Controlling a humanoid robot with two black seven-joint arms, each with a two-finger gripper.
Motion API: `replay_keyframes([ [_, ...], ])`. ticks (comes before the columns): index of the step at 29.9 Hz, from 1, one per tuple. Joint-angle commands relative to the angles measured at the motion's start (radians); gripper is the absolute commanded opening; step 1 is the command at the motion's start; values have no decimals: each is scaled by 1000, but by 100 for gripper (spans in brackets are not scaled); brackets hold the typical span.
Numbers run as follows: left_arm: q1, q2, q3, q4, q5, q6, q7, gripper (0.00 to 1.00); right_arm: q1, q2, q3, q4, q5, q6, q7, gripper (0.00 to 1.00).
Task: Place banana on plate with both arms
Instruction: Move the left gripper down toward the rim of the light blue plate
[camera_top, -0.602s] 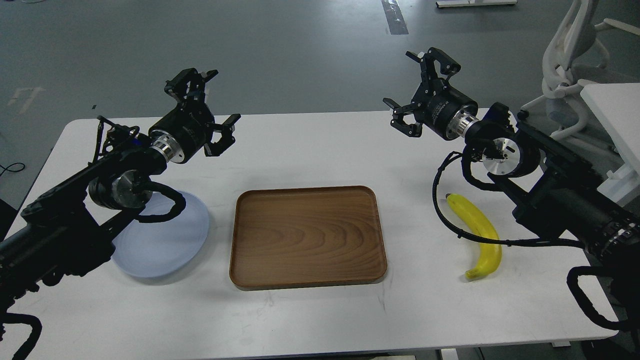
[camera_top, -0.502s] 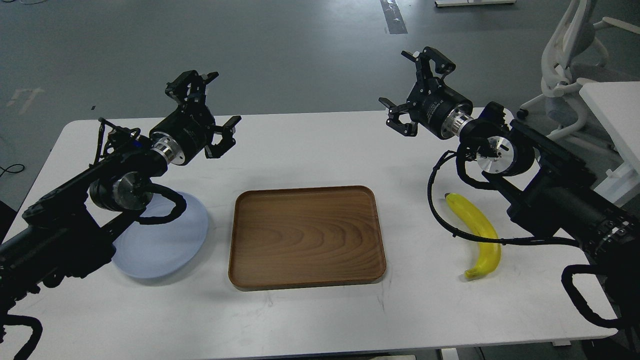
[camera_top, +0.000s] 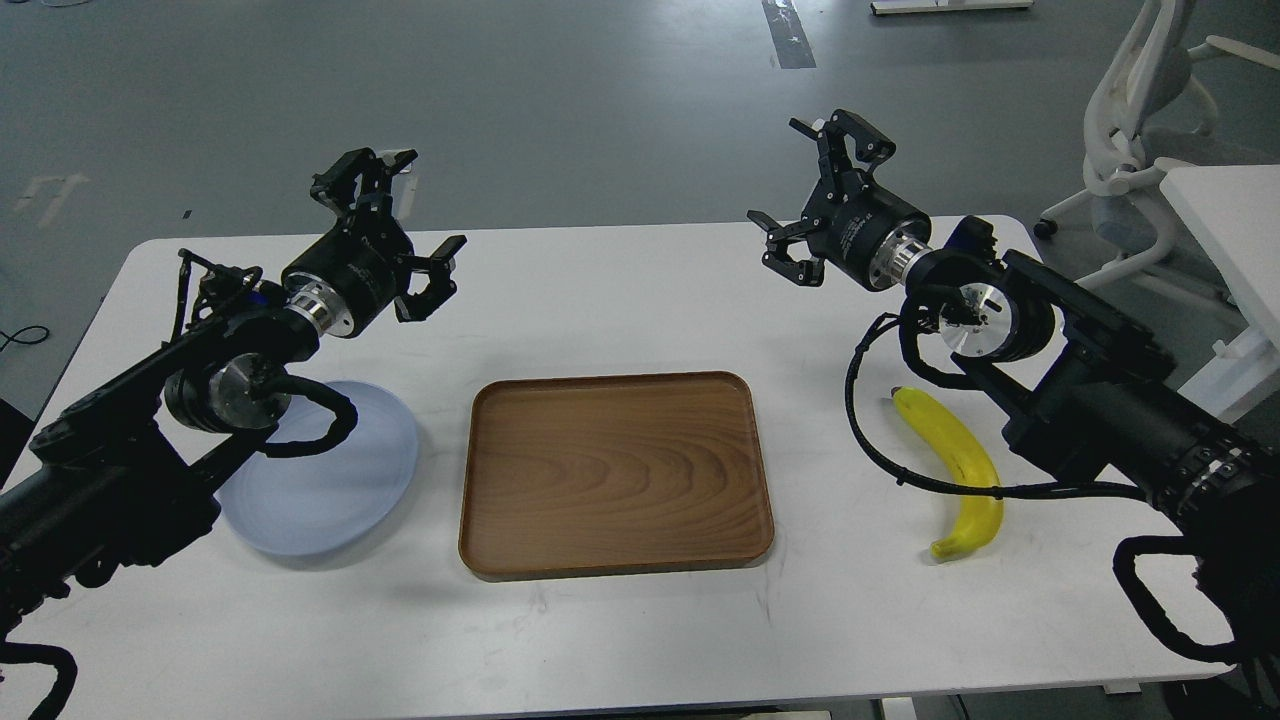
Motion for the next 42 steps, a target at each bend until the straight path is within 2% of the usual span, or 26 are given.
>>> replay_keyframes([
  [1, -1, 3, -2, 0, 0, 1, 1, 98, 4, 1, 0, 0, 0, 0, 3, 100],
  [42, -1, 3, 8, 1, 14, 22, 1, 98, 12, 6, -8, 6, -2, 0, 3, 100],
])
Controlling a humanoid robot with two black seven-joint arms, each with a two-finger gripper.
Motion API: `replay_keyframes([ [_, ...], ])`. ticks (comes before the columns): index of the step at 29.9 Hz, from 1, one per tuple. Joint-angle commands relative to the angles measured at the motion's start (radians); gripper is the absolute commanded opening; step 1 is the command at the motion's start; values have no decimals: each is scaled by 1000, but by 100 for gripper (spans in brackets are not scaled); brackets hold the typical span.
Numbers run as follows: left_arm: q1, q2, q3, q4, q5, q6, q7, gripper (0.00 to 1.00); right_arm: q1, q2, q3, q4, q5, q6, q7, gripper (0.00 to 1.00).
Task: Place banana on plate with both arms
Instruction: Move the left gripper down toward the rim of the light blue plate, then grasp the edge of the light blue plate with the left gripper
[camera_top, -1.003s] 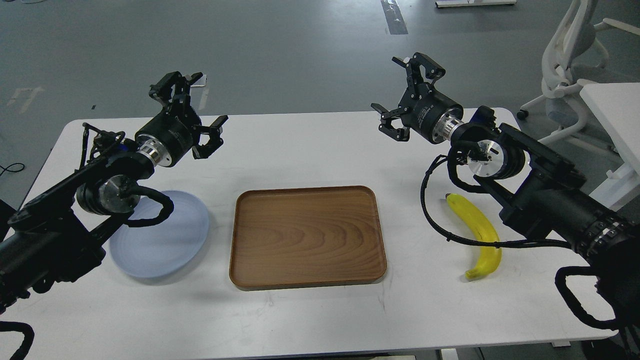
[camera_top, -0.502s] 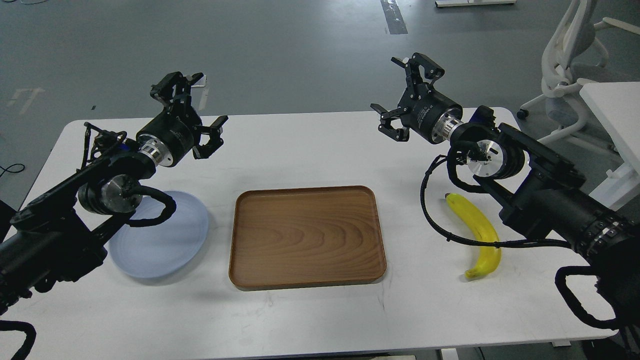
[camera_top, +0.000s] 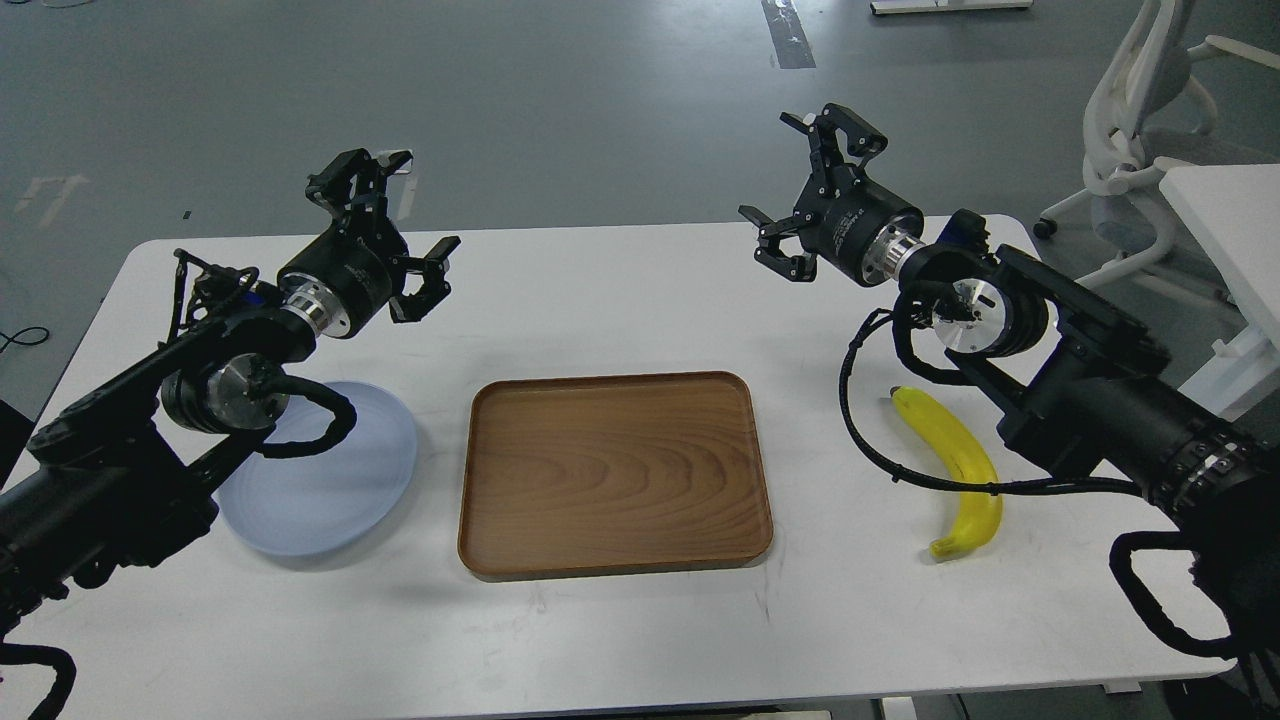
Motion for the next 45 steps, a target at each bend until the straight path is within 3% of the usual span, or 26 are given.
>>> replay_keyframes([
  [1, -6, 2, 3, 0, 1, -1, 3, 98, -2, -1, -1, 0, -1, 0, 0, 100],
  [5, -17, 3, 11, -3, 79, -4, 2, 98, 0, 1, -1, 0, -1, 0, 1, 100],
  [8, -27, 14, 8, -38, 399, 9, 2, 98, -2, -1, -1, -1, -1, 0, 1, 100],
  [11, -38, 51, 9, -87, 735, 103, 2, 98, -5, -1, -1, -1, -1, 0, 1, 100],
  [13, -34, 78, 15, -132, 1034, 228, 9, 98, -6, -4, -1, -1, -1, 0, 3, 100],
  [17, -23, 130, 87, -153, 1271, 256, 11, 98, -11, -7, -1, -3, -1, 0, 3, 100],
  [20, -23, 218, 219, -155, 1418, 325, 8, 98, -14, -6, -1, -4, -1, 0, 3, 100],
  [29, 11, 451, 555, -149, 1450, 498, -9, 95, -14, -2, -1, -9, -1, 0, 3, 100],
  [36, 146, 511, 574, -149, 1433, 546, -12, 94, -14, -3, -7, -12, -1, -1, 3, 100],
  [45, 173, 514, 577, -143, 1324, 539, -32, 89, -12, -3, -30, -12, -1, -1, 3, 100],
])
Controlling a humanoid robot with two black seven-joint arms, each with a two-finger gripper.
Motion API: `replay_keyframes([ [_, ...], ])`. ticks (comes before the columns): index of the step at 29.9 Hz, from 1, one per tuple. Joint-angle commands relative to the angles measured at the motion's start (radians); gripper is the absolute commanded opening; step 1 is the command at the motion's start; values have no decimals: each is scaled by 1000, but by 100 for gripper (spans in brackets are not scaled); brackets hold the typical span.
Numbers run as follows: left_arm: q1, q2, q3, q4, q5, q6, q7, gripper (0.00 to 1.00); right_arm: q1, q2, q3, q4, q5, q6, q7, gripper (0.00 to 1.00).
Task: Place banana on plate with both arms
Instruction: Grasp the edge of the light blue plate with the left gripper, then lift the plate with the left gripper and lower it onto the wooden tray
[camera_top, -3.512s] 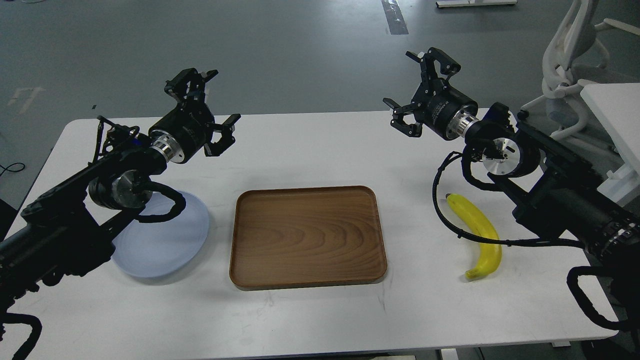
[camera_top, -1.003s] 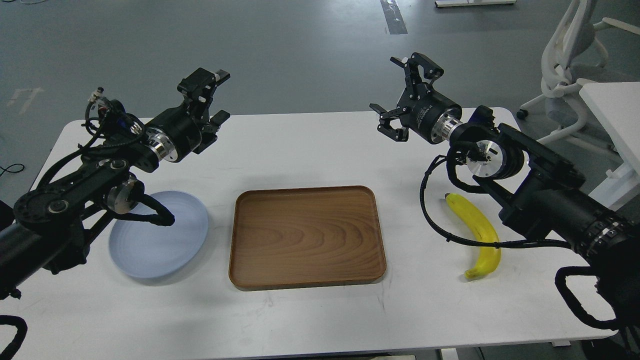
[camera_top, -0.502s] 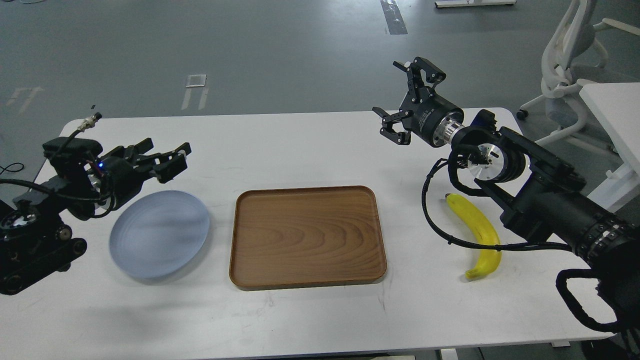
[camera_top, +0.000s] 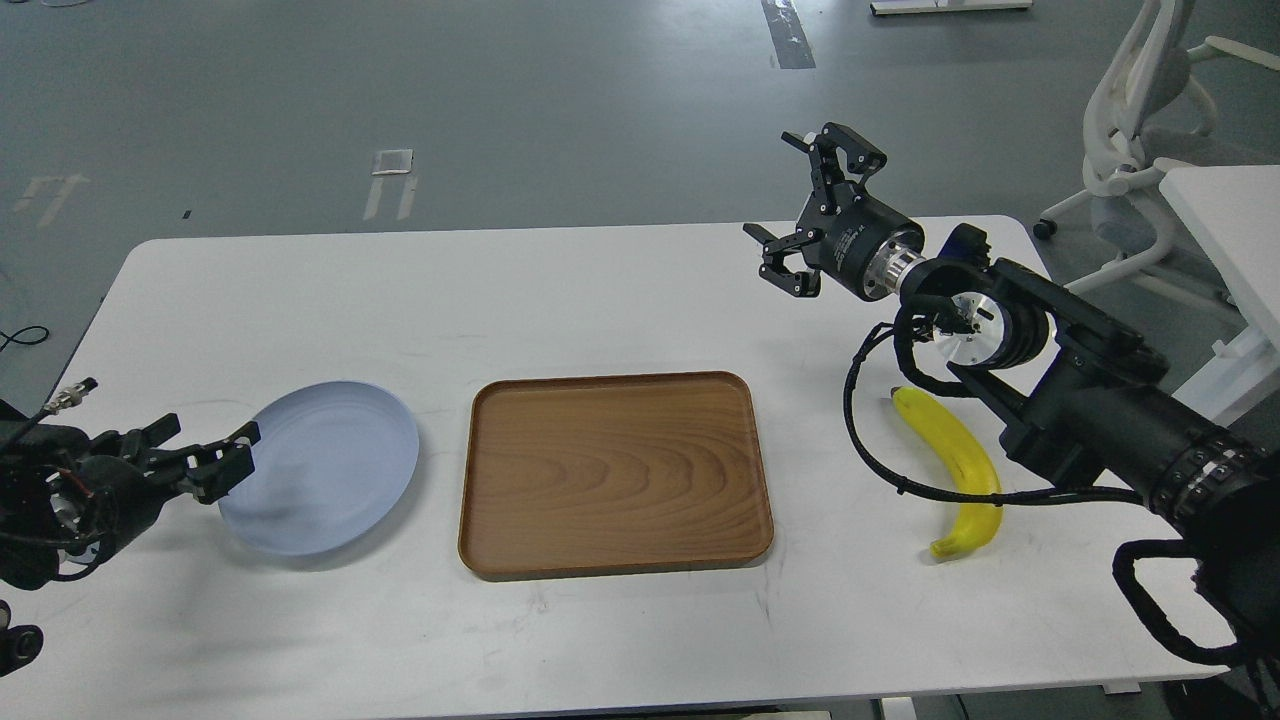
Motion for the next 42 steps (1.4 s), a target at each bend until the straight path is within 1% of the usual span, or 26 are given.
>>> replay_keyframes([
  [1, 11, -6, 4, 4, -33, -7, -15, 88, 0, -1, -1, 0, 0, 0, 0, 100],
  [5, 32, -8, 4, 4, -33, -7, -32, 82, 0, -7, -3, 0, 0, 0, 0, 100],
  [8, 48, -9, 4, 5, -34, -7, -37, 81, 0, -10, -15, 0, 0, 0, 0, 100],
  [11, 58, -9, 2, 7, -34, -7, -37, 72, 0, -11, -18, 0, 0, 0, 0, 100],
  [12, 60, -9, 4, 7, -36, -9, -37, 66, 0, -11, -18, 0, 0, 0, 0, 100],
  [13, 65, -9, 2, 7, -36, -13, -37, 56, 0, -9, -18, 0, 0, -2, 0, 100],
  [15, 68, -9, 4, 8, -43, -21, -38, 49, 2, -9, -20, 2, 0, -8, 0, 100],
  [16, 68, -9, 4, 10, -54, -33, -38, 43, 0, -9, -20, 2, 0, -17, 0, 100],
  [17, 68, -9, 4, 10, -54, -33, -38, 43, 0, -9, -20, 2, 0, -17, 0, 100],
  [19, 68, -9, 4, 16, -71, -59, -38, 33, 2, -9, -21, 3, 0, -23, 0, 100],
  [20, 68, -9, 4, 18, -72, -62, -40, 29, 2, -9, -21, 2, 0, -25, 0, 100],
  [21, 68, -9, 4, 18, -77, -64, -44, 17, 2, -9, -21, 2, 0, -25, 0, 100],
  [22, 68, -8, 4, 18, -79, -65, -63, 0, 2, -9, -21, 2, 0, -25, 0, 100],
  [23, 68, -8, 4, 18, -79, -65, -63, 0, 2, -9, -21, 2, 0, -25, 0, 100],
  [24, 68, -9, 4, 18, -79, -64, -93, 0, 2, -9, -21, 3, 0, -28, 0, 100],
  [26, 68, -9, 4, 18, -79, -62, -124, 0, 0, -10, -23, 3, 0, -31, 0, 100],
  [32, 58, -8, -9, 18, -85, -58, -133, 0, 0, -11, -23, 3, 0, -31, 0, 100],
  [34, 49, -3, -10, 13, -118, -58, -146, 0, 3, -11, -21, 3, 0, -31, 0, 100],
  [35, 45, -3, -10, 11, -149, -58, -165, 0, 6, -11, -21, 3, 0, -31, 0, 100],
  [37, 39, -2, -12, 8, -171, -58, -190, 0, 9, -11, -21, 3, 0, -31, 1, 100],
  [39, -16, -3, -10, -5, -177, -64, -237, 0, 20, -11, -15, 3, 0, -32, 1, 100],
  [42, -83, -9, -9, -38, -178, -68, -244, 0, 31, -17, -10, 3, 0, -34, 1, 100],
])
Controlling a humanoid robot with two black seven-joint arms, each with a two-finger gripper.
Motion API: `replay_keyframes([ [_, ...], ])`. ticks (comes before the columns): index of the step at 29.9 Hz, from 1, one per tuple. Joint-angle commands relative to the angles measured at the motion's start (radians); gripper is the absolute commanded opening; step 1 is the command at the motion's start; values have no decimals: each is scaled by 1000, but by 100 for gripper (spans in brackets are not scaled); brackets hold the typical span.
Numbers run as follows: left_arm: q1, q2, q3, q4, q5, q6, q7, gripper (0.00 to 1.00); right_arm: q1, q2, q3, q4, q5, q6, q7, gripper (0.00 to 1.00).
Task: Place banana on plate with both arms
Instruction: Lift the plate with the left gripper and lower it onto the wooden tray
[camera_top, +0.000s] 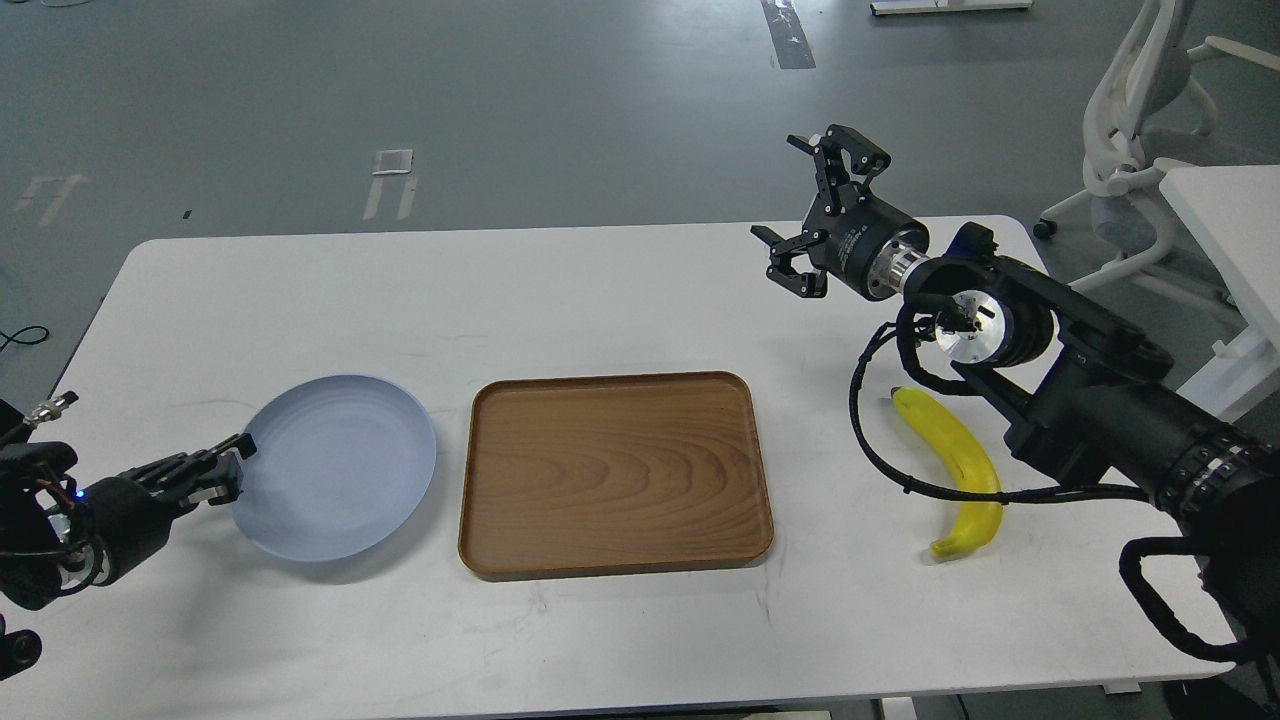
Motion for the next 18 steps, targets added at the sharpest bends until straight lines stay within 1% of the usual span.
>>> replay_keyframes([
  [1, -73, -6, 2, -37, -3, -8, -14, 0, 10, -7, 5, 0, 0, -2, 1, 100],
  [3, -119, -8, 4, -65, -3, -20, -14, 0, 13, -16, 6, 1, 0, -2, 1, 100],
  [4, -148, -18, 5, -77, -2, -40, -12, 0, 15, -22, 6, 1, 0, -2, 1, 100],
  [5, -171, -41, 10, -83, 1, -63, -9, 0, 18, -30, 6, 3, 0, -2, 1, 100],
  [7, -191, -77, 13, -83, 9, -83, -6, 0, 18, -36, 6, 3, 0, -2, 1, 100],
  [9, -208, -132, 17, -82, 12, -112, -3, 0, 18, -42, 8, 3, 0, -2, 1, 100],
  [11, -213, -213, 22, -66, 15, -155, 2, 0, 18, -48, 8, 3, 2, -2, 1, 100],
  [15, -222, -324, 37, -23, 20, -169, 12, 0, 18, -68, 8, 6, 2, -3, 1, 100],
  [17, -255, -408, 95, 20, 20, -169, 22, 0, 16, -77, 9, 9, 2, -3, 1, 100],
  [18, -265, -428, 112, 30, 20, -169, 22, 0, 16, -79, 9, 9, 2, -3, 1, 100],
])
